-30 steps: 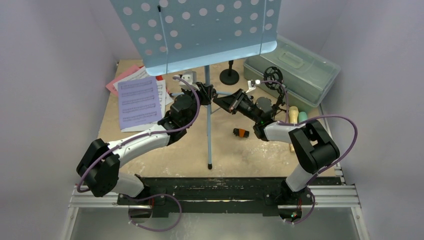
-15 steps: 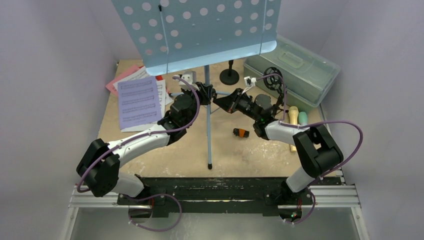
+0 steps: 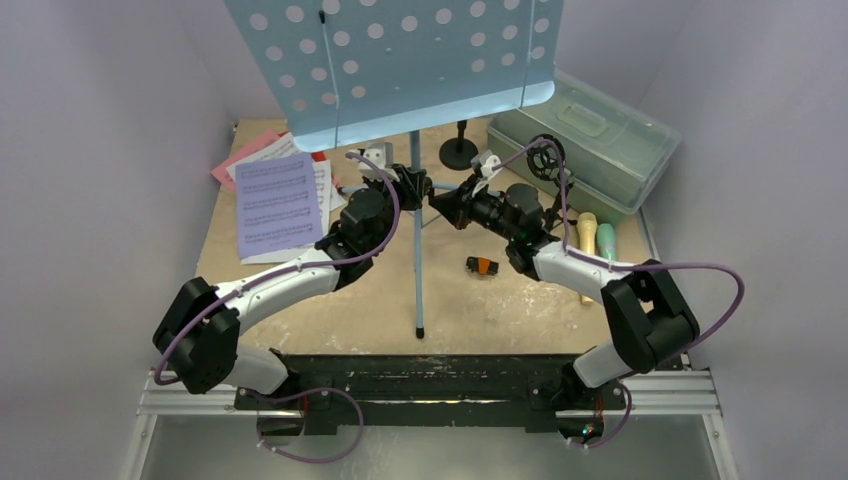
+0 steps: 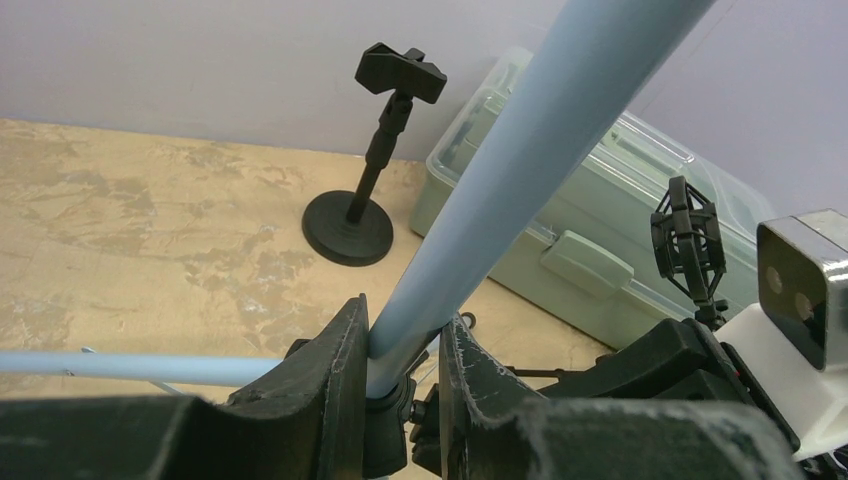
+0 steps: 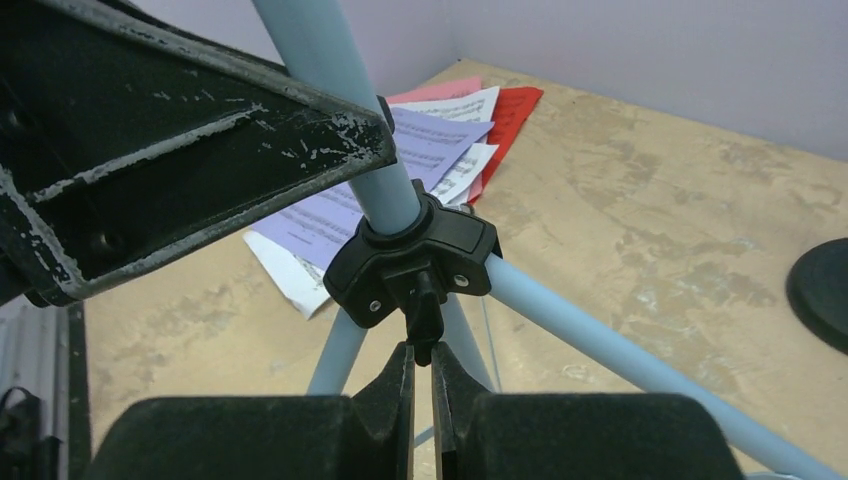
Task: Pack up the instrument practice props
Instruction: Unscrew the knob on the music stand.
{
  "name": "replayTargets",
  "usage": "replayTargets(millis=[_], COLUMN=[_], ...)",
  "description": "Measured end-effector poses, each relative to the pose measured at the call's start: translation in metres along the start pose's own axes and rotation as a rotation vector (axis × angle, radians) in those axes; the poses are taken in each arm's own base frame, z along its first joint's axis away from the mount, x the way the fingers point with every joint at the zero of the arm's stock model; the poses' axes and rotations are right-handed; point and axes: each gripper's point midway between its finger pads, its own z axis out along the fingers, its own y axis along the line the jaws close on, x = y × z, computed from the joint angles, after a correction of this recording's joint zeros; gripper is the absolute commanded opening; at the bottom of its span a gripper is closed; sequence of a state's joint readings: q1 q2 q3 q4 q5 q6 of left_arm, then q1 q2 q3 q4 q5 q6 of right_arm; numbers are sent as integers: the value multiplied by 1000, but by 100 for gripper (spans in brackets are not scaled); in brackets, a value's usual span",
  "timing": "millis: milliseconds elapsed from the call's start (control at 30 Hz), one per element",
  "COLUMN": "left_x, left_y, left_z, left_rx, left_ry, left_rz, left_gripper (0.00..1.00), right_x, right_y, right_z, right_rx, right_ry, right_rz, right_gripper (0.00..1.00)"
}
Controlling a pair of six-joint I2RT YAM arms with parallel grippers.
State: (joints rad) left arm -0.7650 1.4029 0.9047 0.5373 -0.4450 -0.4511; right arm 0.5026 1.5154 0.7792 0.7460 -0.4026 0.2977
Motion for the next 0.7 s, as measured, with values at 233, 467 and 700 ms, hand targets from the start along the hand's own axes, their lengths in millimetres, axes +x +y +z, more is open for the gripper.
replayTargets(millis=[233, 467, 700], left_x=[1, 5, 5], left_y=[-1, 0, 0], left_z=[0, -2, -2], left_rx=[5, 5, 5], left_ry=[5, 21, 23], left_rz=[1, 9, 10], left_gripper=[0, 0, 0], right_x=[1, -5, -24], right_y=[-6, -47, -38], right_z=[-2, -20, -47], right_rx=[1, 23, -55], right_ry=[33, 123, 158], right_rz=[-131, -151, -207], right_gripper=[41, 59, 71])
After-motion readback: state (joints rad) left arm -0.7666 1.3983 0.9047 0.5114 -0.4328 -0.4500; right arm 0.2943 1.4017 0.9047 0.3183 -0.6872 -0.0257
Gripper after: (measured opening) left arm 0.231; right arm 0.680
